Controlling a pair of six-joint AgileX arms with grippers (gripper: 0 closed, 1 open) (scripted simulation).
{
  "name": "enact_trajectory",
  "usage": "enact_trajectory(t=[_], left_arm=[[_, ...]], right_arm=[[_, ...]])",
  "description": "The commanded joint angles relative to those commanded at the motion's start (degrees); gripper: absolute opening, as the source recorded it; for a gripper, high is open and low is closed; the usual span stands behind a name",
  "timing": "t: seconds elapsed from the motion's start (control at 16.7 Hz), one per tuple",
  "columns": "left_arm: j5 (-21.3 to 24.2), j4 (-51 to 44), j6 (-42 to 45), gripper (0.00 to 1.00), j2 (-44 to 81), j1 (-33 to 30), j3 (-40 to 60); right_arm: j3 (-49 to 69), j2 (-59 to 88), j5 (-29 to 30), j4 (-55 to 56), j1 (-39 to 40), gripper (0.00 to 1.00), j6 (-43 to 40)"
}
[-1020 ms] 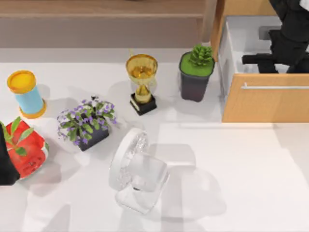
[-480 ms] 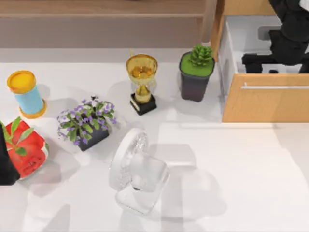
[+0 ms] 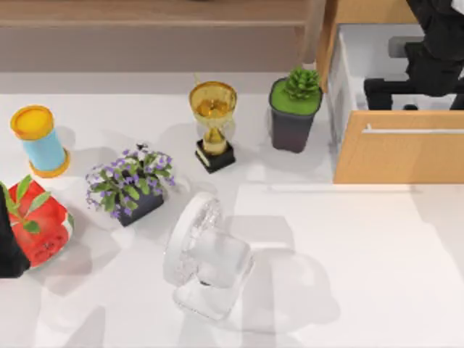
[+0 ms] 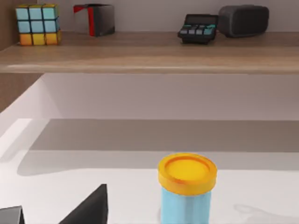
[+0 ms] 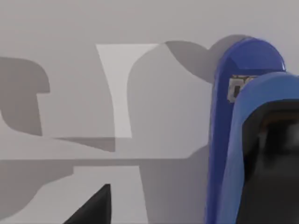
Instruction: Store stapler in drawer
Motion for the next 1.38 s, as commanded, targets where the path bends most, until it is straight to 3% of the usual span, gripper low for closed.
enact_trajectory(t=[0.24, 0.48, 0.96, 1.38], left_arm=[[0.0, 0.0, 0.0, 1.0, 0.0, 0.0, 0.0], [0.0, 0.0, 0.0, 1.0, 0.0, 0.0, 0.0], [0.0, 0.0, 0.0, 1.0, 0.0, 0.0, 0.0], [0.0, 0.0, 0.0, 1.0, 0.0, 0.0, 0.0]], right_arm=[[-7.18, -7.79, 1.0, 8.82, 0.03, 1.0, -4.89], [-18.67, -18.73, 2.28, 26.3, 1.34, 1.0, -13.42], [-51.53, -35.06, 4.29, 77.14, 12.83, 1.0, -38.96], [-83.04, -36.75, 7.98, 123.61, 21.92, 1.0, -65.64]])
